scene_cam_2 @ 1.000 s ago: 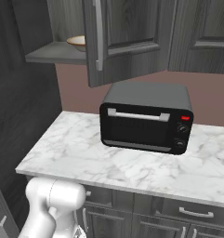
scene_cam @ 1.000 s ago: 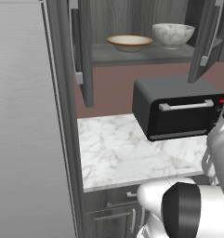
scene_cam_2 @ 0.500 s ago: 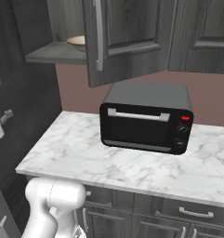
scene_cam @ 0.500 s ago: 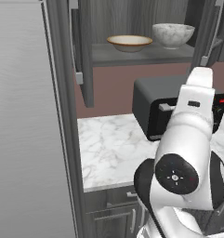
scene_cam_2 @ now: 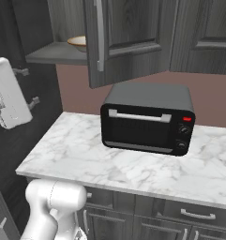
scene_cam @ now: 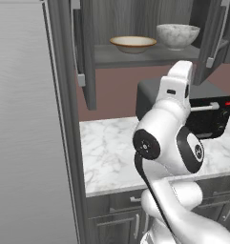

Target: Move the bowls from the cabinet to the plates on the dining table.

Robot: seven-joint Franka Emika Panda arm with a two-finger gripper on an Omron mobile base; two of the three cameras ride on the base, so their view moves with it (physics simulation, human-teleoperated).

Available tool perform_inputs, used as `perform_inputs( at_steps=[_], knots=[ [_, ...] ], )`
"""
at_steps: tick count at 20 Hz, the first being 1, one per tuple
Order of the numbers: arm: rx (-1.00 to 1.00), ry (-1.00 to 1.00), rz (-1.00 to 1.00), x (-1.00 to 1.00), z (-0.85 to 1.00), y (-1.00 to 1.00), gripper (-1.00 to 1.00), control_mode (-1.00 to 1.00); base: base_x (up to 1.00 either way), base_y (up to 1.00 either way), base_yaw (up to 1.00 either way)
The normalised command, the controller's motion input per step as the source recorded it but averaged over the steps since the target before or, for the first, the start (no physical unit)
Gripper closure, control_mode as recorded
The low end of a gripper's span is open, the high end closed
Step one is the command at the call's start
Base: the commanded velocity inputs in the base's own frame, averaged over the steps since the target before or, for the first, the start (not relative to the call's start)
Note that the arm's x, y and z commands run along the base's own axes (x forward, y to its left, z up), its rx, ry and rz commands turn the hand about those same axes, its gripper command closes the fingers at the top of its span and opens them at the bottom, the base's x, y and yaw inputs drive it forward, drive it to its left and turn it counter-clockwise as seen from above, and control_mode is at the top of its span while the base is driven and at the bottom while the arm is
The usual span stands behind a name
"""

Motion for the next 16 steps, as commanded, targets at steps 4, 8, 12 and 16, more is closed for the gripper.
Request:
perform_inputs(
  at_steps=[4,8,12,16],
  knots=[
    [0.05,0.00,-0.04,0.72,0.00,0.00,-1.00,-1.00,0.00,0.00,0.00],
    [0.02,0.00,-0.06,0.81,0.00,0.00,-1.00,-1.00,0.00,0.00,0.00],
    [0.02,0.00,-0.07,0.88,0.00,-0.03,-1.00,-1.00,0.00,0.00,0.00],
    [0.08,0.00,-0.11,0.89,0.00,-0.18,-1.00,-1.00,0.00,0.00,0.00]
  ],
)
